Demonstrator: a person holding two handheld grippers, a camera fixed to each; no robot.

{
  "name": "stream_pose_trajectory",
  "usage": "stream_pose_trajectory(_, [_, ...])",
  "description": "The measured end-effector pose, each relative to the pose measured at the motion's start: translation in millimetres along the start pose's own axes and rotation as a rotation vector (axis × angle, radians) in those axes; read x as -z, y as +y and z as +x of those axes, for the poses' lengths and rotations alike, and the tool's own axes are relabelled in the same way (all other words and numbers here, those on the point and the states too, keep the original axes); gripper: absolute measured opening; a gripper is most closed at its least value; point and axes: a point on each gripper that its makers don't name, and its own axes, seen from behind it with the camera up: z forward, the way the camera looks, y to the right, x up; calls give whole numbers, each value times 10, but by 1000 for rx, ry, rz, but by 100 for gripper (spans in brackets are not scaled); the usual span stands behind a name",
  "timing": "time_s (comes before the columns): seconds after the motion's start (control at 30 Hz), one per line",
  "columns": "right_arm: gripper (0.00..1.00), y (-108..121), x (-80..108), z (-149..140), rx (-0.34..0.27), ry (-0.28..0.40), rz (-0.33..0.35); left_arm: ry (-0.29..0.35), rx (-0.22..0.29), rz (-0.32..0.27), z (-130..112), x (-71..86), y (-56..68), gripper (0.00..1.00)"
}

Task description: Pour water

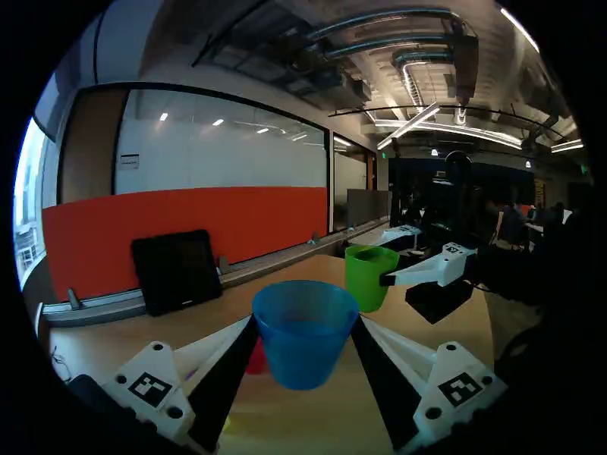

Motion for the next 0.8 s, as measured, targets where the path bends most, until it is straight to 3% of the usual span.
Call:
stream_pose_trajectory(0.47, [92,-51,-21,44,8,11,12,33,-32,5,147,15,-16,86])
stream_pose_trajectory(0.8, [91,-113,-82,39,11,18,23,49,-130,29,263,46,-50,85])
